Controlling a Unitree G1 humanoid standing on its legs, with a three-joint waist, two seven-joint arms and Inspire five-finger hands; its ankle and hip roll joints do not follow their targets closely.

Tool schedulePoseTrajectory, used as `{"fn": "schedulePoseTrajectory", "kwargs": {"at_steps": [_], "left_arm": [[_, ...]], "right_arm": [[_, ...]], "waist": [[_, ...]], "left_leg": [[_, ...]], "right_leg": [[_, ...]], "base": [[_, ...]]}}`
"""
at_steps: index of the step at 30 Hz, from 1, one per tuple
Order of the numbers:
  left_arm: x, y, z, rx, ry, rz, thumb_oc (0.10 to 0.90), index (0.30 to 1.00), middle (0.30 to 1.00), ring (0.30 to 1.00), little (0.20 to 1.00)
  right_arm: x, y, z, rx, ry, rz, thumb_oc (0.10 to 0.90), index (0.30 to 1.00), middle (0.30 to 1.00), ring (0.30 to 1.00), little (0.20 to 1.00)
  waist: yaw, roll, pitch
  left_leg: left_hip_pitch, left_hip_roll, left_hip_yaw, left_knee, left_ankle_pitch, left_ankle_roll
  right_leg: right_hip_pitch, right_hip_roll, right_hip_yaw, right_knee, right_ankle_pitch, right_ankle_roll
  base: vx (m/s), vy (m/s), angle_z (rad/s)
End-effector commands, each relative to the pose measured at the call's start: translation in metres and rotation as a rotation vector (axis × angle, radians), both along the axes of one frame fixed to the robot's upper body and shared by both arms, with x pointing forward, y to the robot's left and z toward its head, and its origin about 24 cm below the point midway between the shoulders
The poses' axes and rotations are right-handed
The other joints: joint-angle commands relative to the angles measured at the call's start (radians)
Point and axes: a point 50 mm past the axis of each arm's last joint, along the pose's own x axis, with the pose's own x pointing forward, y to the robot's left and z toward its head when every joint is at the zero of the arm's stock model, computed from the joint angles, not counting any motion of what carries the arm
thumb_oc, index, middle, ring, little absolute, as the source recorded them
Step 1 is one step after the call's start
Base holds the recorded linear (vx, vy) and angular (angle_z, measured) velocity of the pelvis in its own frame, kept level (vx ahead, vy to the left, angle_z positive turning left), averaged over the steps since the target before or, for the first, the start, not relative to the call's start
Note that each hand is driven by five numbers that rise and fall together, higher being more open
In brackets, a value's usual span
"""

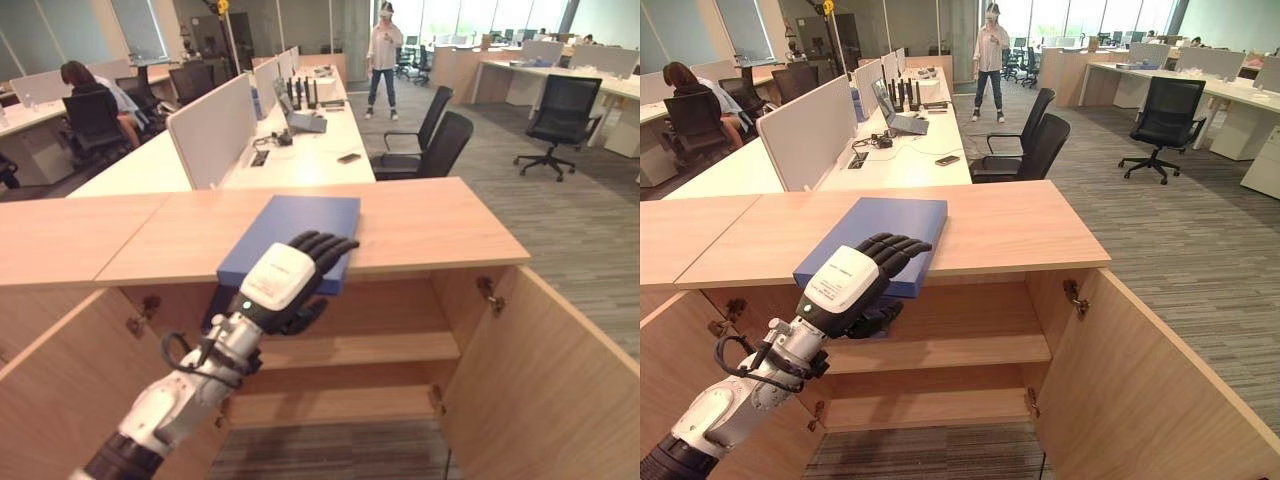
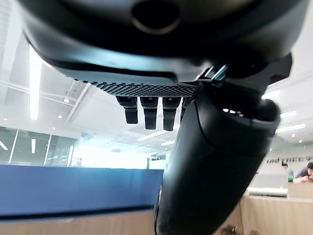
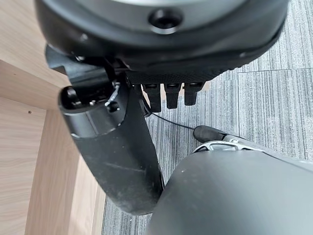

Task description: Put the empty folder in the office cabinet

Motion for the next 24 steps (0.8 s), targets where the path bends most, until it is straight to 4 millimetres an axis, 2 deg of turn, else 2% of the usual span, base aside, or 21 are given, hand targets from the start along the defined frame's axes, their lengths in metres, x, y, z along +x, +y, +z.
{"fn": "schedulePoseTrajectory", "kwargs": {"at_steps": [1,12,17,24], "left_arm": [[0.023,0.005,0.053,0.024,-0.259,0.007,0.800,0.900,0.900,0.900,0.900],[0.015,0.040,0.033,-0.029,-0.196,0.196,0.800,0.900,0.900,0.900,0.900],[0.018,0.054,0.028,-0.010,-0.207,0.281,0.800,0.900,0.900,0.900,0.900],[0.028,0.059,0.019,0.028,-0.209,0.349,0.800,0.900,0.900,0.900,0.900]], "right_arm": [[0.041,0.000,0.009,-0.028,-0.105,0.069,0.800,0.900,0.900,0.900,0.900],[0.029,-0.005,0.007,-0.035,-0.078,0.048,0.800,0.900,0.900,0.900,0.900],[0.028,-0.006,0.007,-0.037,-0.075,0.052,0.800,0.900,0.900,0.900,0.900],[0.030,-0.006,0.007,-0.039,-0.079,0.052,0.800,0.900,0.900,0.900,0.900]], "waist": [[-0.001,-0.029,0.024],[0.002,-0.035,0.025],[0.000,-0.037,0.025],[-0.007,-0.038,0.026]], "left_leg": [[0.069,0.039,-0.020,-0.002,-0.130,-0.021],[0.073,0.040,-0.013,-0.002,-0.131,-0.022],[0.075,0.040,-0.013,-0.002,-0.132,-0.022],[0.078,0.038,-0.009,-0.002,-0.135,-0.022]], "right_leg": [[-0.020,-0.001,-0.015,0.007,-0.051,0.013],[-0.018,0.002,-0.011,0.007,-0.055,0.011],[-0.016,0.002,-0.012,0.007,-0.056,0.011],[-0.017,0.000,-0.008,0.007,-0.055,0.011]], "base": [[0.00,0.006,-0.10],[0.00,0.002,-0.04],[0.00,0.000,0.00],[0.00,0.000,0.00]]}}
